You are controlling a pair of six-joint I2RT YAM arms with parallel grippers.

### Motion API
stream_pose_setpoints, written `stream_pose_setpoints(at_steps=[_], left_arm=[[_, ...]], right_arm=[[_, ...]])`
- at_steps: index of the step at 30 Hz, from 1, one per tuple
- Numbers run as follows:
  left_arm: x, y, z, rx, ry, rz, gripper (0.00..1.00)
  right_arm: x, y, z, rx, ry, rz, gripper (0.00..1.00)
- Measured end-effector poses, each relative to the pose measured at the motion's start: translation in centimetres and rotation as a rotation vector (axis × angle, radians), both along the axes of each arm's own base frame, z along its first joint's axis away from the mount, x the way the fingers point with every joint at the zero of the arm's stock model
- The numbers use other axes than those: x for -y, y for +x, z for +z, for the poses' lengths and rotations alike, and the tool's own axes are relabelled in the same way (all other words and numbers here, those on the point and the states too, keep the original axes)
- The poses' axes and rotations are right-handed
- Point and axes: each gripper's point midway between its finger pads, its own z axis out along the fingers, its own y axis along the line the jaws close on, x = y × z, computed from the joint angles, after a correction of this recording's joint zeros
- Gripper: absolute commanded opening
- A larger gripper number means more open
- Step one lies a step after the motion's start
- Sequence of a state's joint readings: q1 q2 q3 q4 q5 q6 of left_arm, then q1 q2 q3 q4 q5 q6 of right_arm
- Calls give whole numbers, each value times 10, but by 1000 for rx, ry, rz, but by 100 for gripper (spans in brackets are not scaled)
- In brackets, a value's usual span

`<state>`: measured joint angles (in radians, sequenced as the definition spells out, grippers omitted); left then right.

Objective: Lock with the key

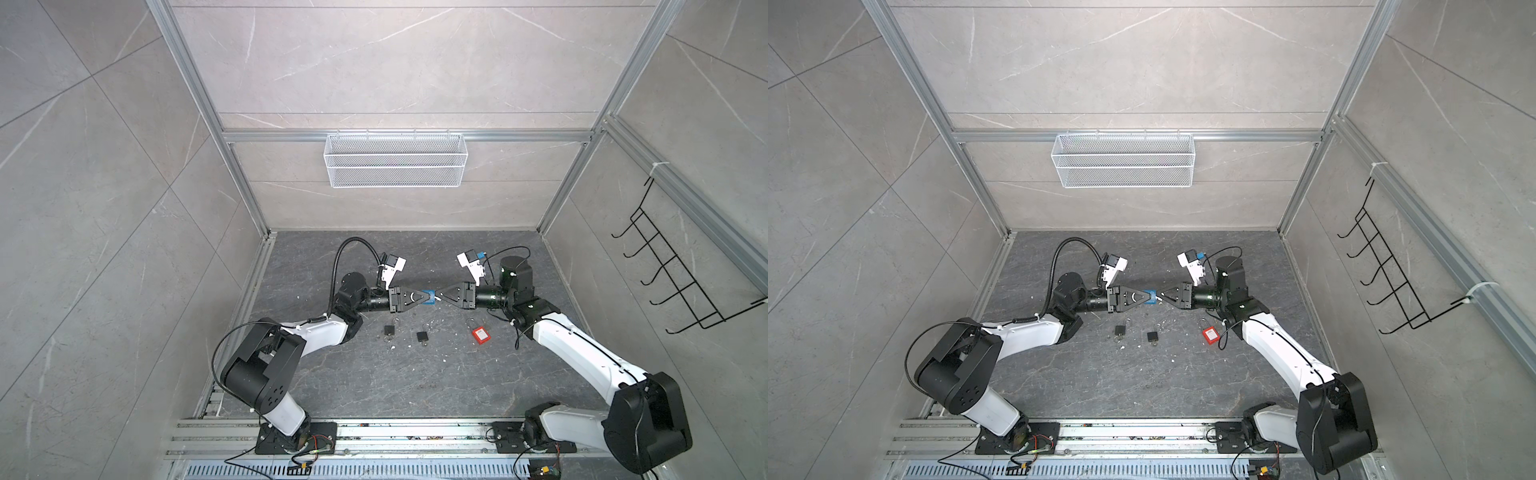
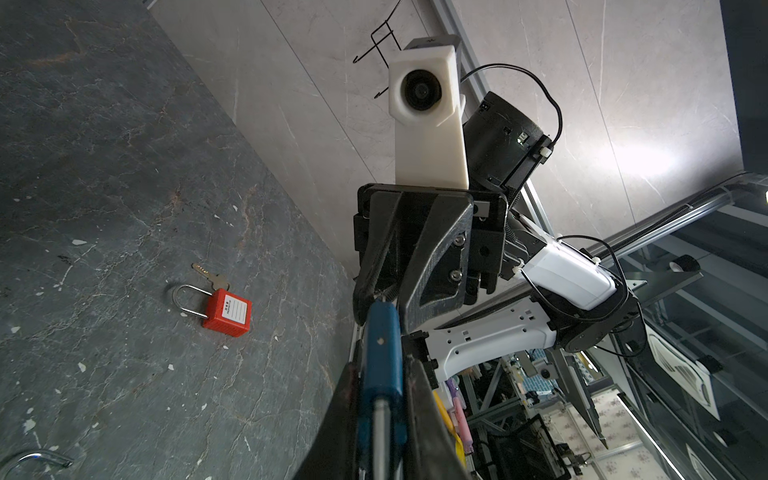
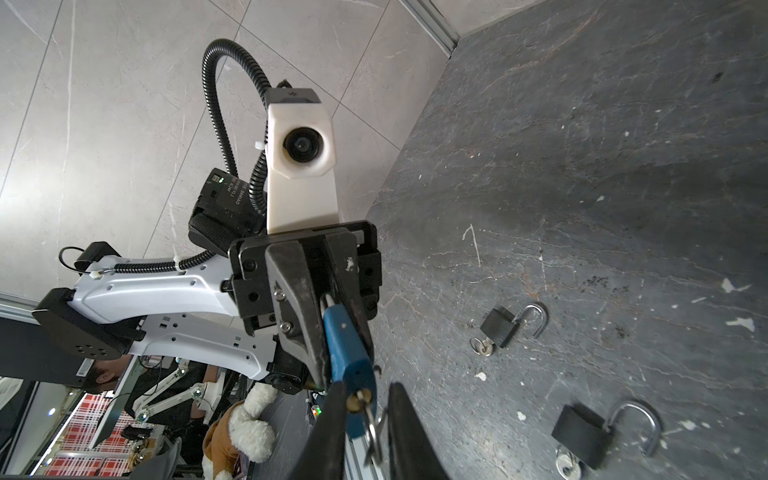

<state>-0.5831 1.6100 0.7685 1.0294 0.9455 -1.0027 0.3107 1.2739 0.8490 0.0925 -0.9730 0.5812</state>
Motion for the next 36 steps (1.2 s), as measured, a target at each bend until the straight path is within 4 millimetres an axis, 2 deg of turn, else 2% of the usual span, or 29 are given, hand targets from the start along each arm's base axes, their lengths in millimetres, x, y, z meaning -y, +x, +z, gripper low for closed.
stream_pose_setpoints(at_steps=[18, 24, 28, 36], left_arm=[[1, 2, -4, -18, 1, 1, 0], [1, 2, -2, -19, -6, 0, 0], [1, 2, -2, -21, -6, -1, 0], [-1, 1, -4, -18, -8, 3, 0]], right_arm=[[0, -5, -10, -25, -3, 6, 17], [0, -7, -10, -27, -1, 6, 10], [0, -7, -9, -24, 4, 5, 0], [2, -10, -11, -29, 21, 7, 0]])
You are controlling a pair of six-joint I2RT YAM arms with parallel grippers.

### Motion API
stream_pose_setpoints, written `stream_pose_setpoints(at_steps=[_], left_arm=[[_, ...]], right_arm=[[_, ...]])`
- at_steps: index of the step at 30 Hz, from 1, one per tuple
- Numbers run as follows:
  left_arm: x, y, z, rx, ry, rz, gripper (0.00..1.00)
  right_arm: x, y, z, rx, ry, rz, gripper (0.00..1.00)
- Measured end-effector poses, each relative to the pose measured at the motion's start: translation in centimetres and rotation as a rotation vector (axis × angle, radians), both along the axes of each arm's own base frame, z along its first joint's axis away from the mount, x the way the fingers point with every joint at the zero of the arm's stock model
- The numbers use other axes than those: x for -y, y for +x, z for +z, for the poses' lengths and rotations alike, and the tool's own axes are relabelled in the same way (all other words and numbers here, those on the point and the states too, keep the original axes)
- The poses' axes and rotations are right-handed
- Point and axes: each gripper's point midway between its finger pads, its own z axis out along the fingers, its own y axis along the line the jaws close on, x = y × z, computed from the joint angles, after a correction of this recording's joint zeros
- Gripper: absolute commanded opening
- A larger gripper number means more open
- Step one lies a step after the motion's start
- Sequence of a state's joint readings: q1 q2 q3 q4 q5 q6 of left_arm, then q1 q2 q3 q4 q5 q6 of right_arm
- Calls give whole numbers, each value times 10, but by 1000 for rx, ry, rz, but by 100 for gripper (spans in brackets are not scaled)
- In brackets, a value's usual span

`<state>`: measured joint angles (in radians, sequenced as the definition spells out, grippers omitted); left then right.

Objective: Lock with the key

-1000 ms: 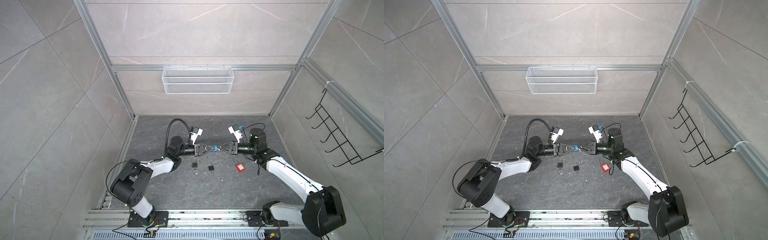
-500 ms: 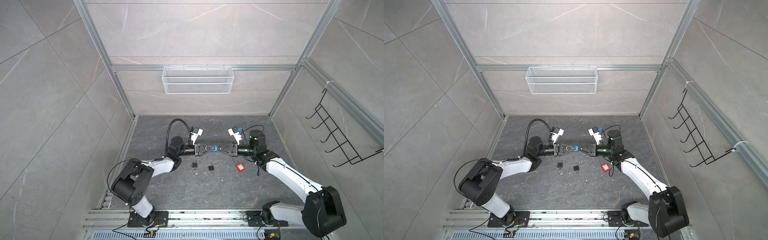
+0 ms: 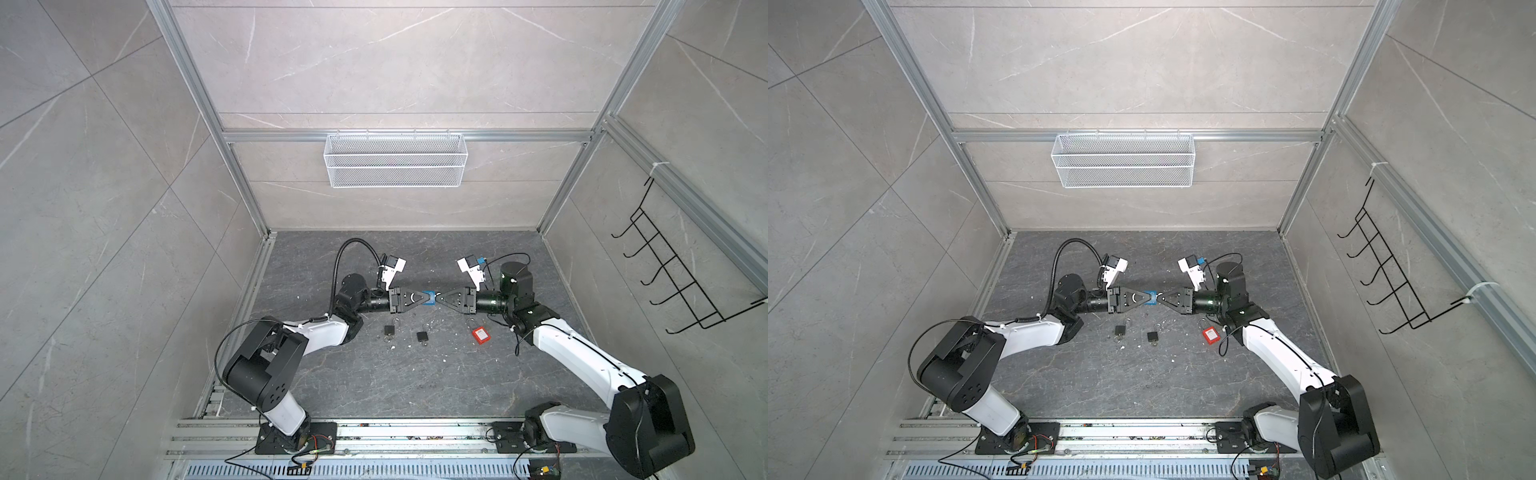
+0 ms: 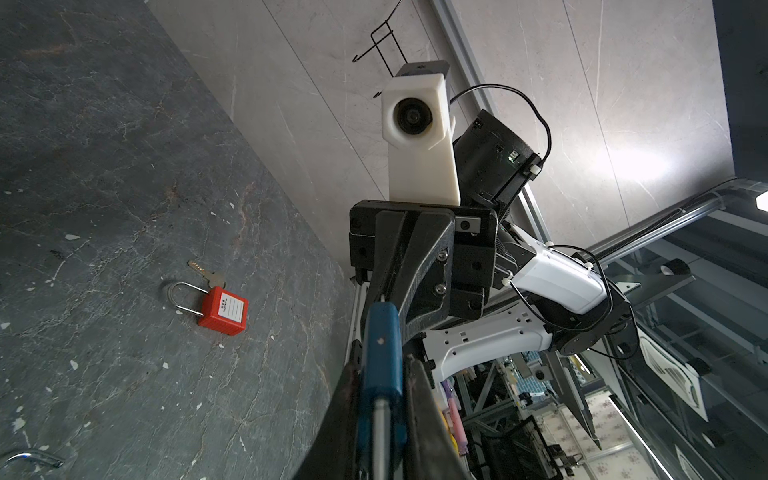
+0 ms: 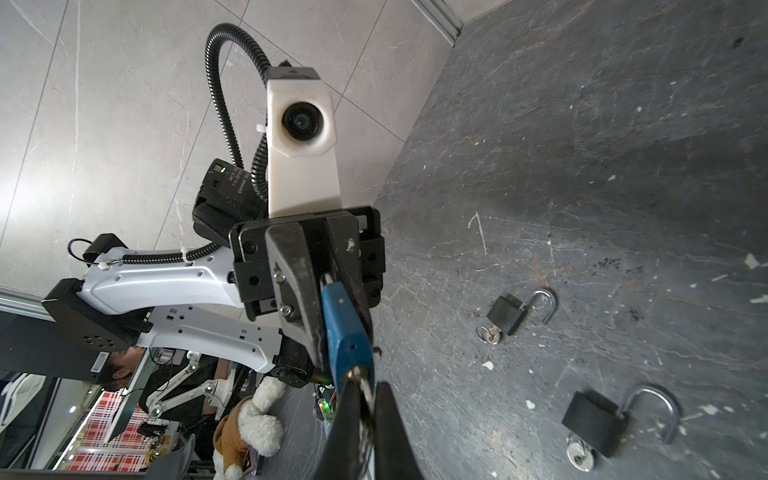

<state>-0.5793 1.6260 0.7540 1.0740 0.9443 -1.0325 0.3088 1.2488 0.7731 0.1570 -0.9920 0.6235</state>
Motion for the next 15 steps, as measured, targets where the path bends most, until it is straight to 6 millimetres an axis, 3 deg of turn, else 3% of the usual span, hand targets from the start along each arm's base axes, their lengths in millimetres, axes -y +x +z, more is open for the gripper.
stream_pose_setpoints(at_steps=[15], left_arm=[[-13, 11, -15, -36, 39, 57, 0]], right_arm=[[21, 2, 3, 8, 19, -54, 0]])
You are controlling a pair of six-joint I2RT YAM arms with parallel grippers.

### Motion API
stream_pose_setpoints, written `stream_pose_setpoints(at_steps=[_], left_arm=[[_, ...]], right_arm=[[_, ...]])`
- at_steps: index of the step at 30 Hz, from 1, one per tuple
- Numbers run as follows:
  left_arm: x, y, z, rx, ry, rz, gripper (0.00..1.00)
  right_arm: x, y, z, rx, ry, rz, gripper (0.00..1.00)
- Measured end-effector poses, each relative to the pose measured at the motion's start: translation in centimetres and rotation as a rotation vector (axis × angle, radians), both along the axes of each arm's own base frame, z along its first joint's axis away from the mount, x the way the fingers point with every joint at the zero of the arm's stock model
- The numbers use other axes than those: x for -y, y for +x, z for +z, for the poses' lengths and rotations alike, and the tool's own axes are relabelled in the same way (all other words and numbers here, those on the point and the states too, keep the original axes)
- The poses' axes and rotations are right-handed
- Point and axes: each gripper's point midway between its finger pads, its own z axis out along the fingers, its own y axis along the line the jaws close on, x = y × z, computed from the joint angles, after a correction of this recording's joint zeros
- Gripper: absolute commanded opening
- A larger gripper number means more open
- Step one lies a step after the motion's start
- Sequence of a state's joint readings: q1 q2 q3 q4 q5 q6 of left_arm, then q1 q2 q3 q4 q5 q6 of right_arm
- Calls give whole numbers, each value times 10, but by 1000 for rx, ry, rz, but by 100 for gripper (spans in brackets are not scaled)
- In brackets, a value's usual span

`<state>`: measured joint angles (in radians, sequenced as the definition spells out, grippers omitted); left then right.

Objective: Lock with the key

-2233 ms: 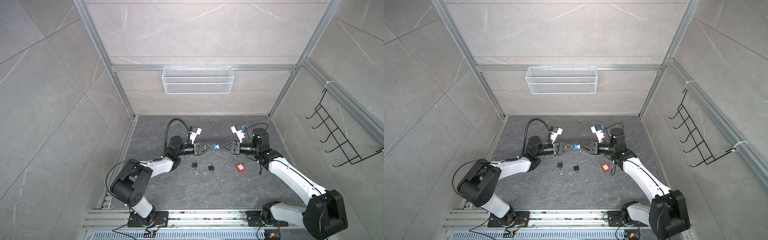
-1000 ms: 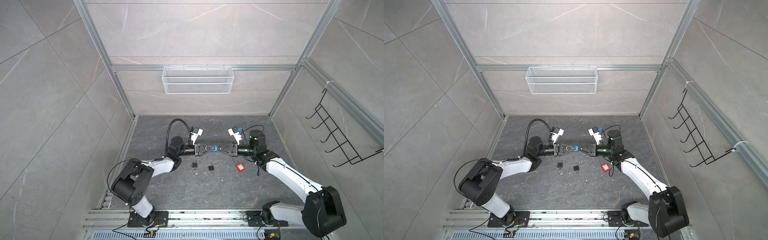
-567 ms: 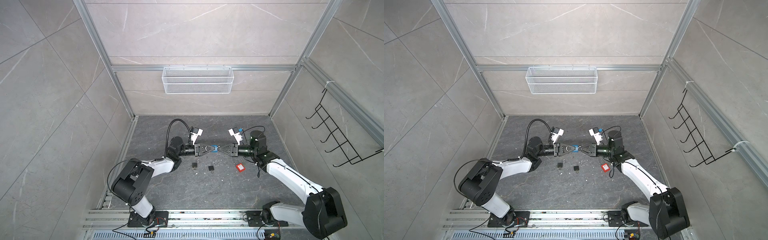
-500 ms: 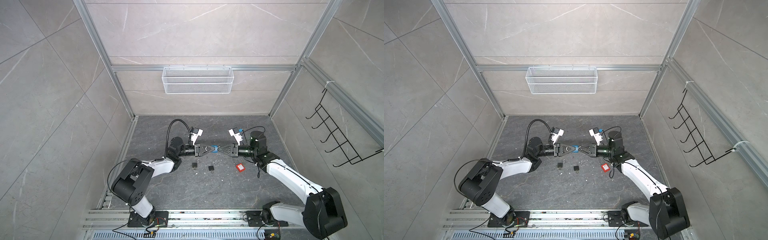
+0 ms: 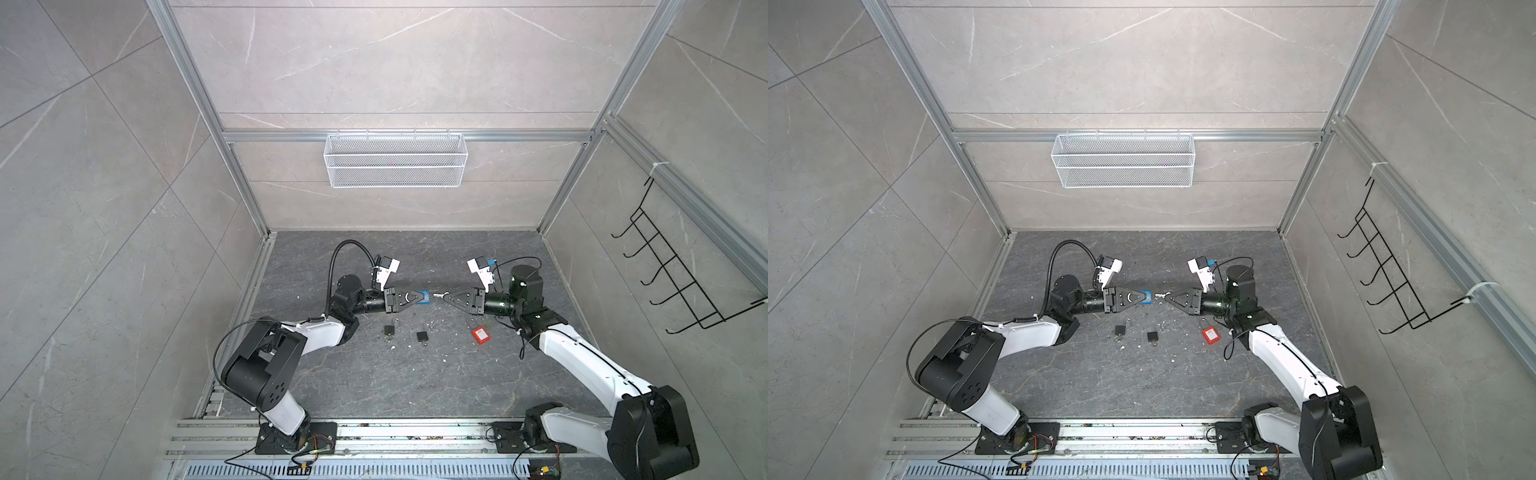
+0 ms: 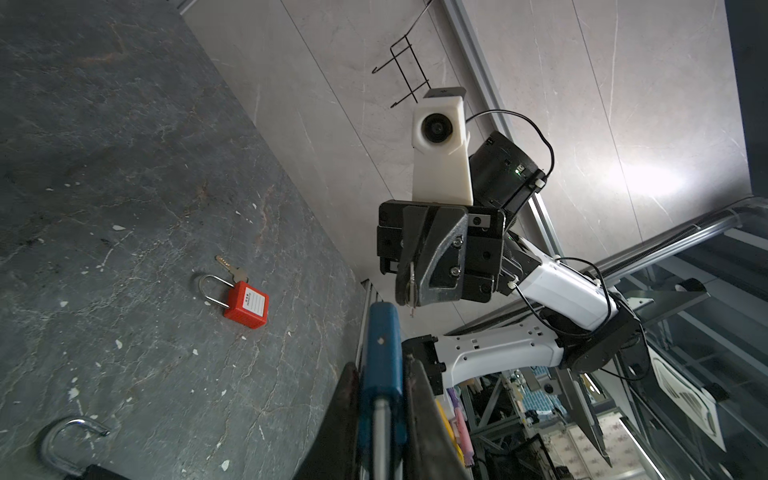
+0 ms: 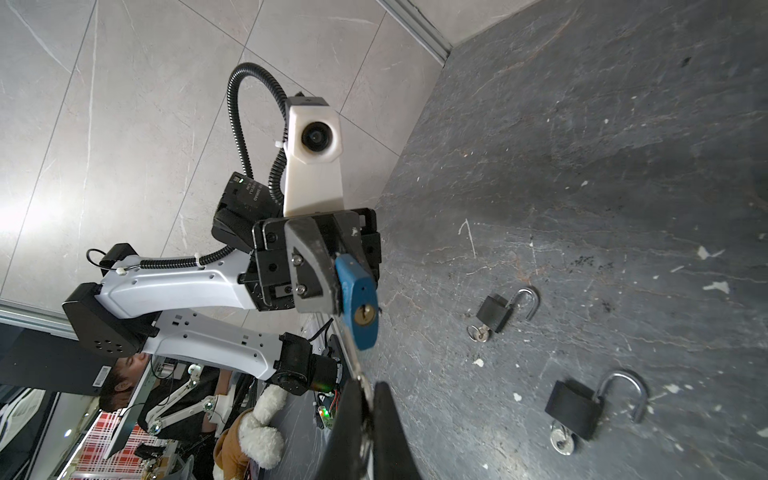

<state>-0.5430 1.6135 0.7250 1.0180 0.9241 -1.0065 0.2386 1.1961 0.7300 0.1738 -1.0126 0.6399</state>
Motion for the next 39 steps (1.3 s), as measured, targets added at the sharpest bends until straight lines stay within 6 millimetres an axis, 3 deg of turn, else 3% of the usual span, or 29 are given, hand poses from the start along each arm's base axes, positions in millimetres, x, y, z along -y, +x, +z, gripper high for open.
stream_pose_setpoints(at_steps=[7, 17, 23, 31, 39], left_arm=[[-5, 19, -30, -60, 194, 154, 0], [-1, 14, -49, -35, 359, 159, 0], [5, 0, -66, -25, 440, 129, 0], [18, -2, -70, -10, 466, 90, 0], [35, -8, -91, -19, 502, -13, 0]], right_arm=[[10, 9, -15, -52, -59, -95, 0], [19, 17, -31, -103, -118, -181, 0], [32, 23, -56, -141, -205, -271, 0], [58, 23, -102, -209, -324, -417, 0], [72, 23, -123, -237, -381, -499, 0]])
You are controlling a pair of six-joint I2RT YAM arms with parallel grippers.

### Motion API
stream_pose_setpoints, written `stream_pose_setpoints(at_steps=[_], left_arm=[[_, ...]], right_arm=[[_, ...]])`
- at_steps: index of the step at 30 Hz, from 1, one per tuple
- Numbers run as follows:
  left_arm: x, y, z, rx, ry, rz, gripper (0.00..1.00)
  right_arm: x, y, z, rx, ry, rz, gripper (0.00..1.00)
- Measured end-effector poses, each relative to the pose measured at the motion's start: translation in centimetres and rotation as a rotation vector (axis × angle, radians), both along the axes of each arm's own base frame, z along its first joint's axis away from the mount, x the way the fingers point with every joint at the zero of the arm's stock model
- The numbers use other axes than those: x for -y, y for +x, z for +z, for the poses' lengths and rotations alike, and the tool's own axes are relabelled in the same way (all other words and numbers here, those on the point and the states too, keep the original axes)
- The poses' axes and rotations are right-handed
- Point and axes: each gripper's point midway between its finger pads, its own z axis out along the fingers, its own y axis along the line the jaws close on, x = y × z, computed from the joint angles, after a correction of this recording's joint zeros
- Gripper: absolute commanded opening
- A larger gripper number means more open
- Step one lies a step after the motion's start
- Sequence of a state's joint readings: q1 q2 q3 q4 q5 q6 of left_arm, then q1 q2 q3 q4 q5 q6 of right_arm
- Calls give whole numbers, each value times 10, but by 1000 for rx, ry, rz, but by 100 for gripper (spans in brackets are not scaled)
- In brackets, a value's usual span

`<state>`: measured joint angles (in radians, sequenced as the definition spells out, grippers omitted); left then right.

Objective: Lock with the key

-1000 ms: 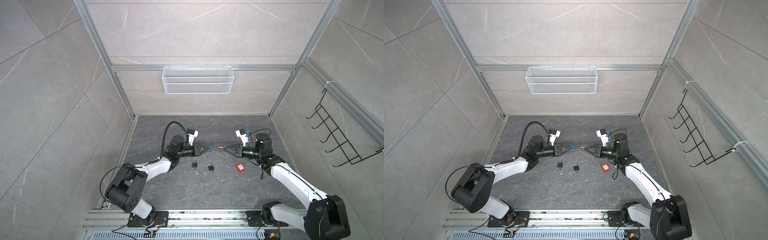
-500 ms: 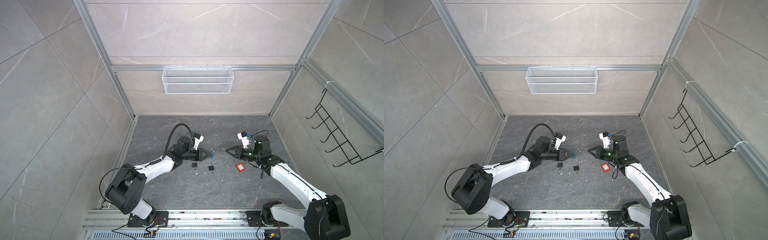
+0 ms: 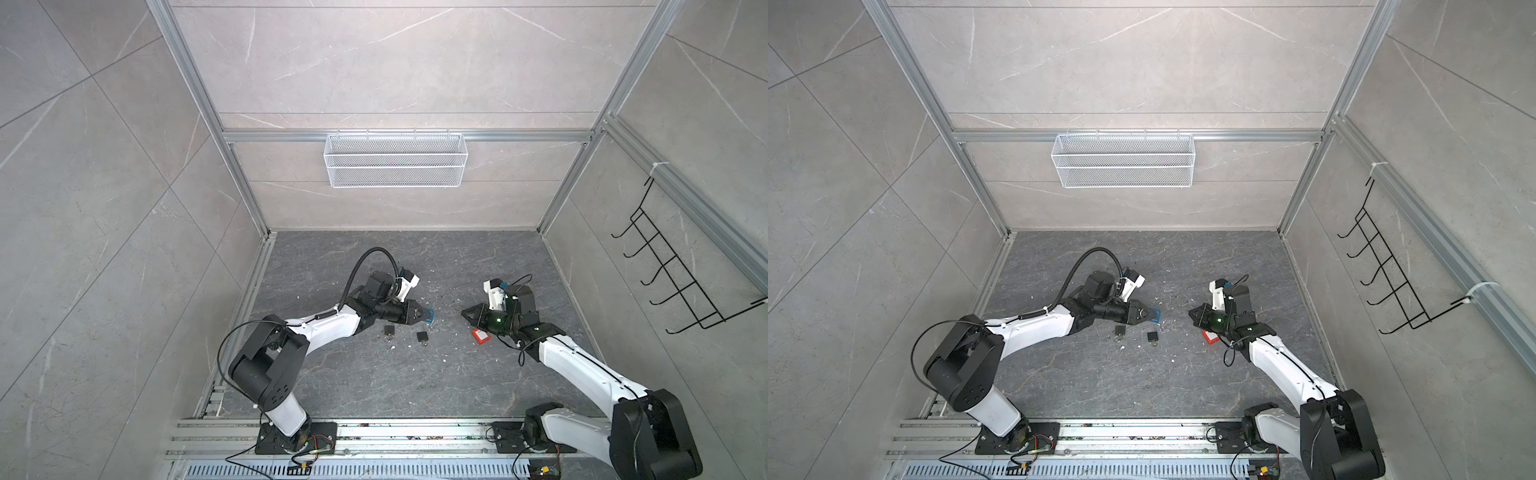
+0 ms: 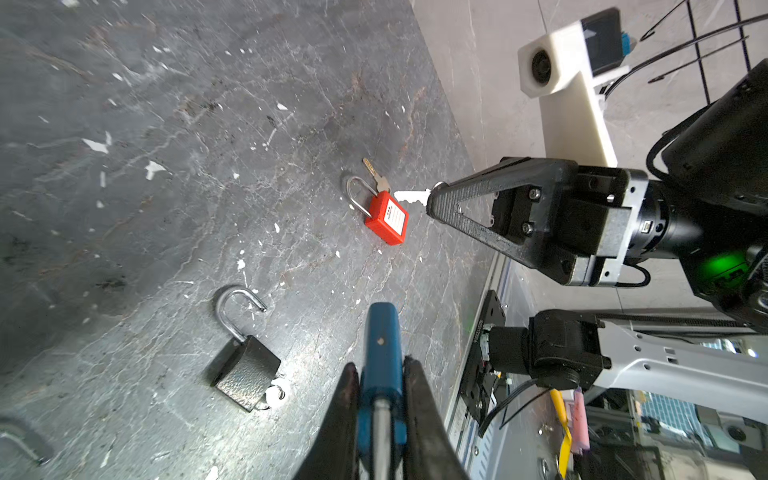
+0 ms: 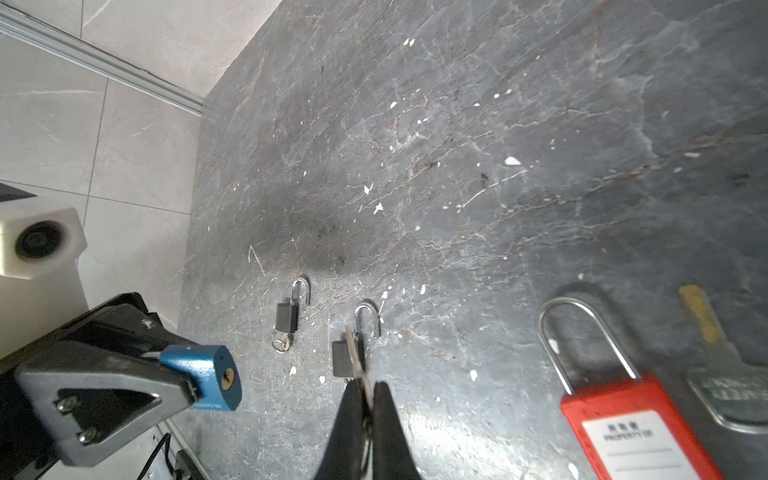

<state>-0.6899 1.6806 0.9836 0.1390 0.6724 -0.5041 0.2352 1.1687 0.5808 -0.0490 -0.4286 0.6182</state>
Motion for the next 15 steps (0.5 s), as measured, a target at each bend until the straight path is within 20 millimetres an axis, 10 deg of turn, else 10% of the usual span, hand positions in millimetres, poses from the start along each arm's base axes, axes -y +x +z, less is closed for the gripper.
stream_pose_setpoints(at_steps=[15], left_arm=[[81, -19, -50, -82, 115, -345, 0]], right_arm=[[17, -2, -25, -21, -62, -88, 0]])
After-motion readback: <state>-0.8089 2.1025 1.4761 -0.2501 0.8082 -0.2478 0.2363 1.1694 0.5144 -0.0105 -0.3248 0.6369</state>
